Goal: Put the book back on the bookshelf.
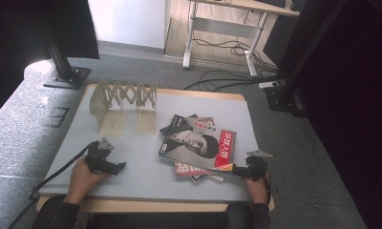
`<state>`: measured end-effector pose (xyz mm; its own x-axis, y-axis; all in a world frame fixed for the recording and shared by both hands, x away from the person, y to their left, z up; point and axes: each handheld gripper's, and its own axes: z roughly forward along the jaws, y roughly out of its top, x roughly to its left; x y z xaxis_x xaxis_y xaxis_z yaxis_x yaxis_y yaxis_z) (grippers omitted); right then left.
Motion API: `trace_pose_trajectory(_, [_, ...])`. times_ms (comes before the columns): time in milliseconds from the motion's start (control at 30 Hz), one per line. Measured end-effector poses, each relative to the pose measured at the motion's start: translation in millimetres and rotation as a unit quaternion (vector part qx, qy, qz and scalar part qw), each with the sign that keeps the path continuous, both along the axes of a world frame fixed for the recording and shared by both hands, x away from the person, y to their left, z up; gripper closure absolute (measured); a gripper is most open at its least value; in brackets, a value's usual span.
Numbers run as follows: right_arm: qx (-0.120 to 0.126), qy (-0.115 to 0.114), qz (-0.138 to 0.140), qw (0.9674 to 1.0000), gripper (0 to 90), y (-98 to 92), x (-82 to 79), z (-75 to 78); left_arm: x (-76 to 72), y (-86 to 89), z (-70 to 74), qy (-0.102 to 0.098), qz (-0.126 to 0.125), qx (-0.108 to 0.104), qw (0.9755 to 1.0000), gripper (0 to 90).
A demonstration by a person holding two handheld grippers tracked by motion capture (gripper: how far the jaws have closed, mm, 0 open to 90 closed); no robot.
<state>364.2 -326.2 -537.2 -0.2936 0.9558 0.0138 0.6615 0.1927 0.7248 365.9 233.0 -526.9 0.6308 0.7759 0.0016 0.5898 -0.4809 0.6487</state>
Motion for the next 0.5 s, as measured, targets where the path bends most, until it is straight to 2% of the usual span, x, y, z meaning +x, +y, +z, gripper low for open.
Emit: trace_pose_trajectory(500, [0.001,-0.001,0.001,1.0,2.5,-0.1,-0.3,0.1,0.4,0.3,-0.2,0.002,0.0,-0.002,1.0,0.0])
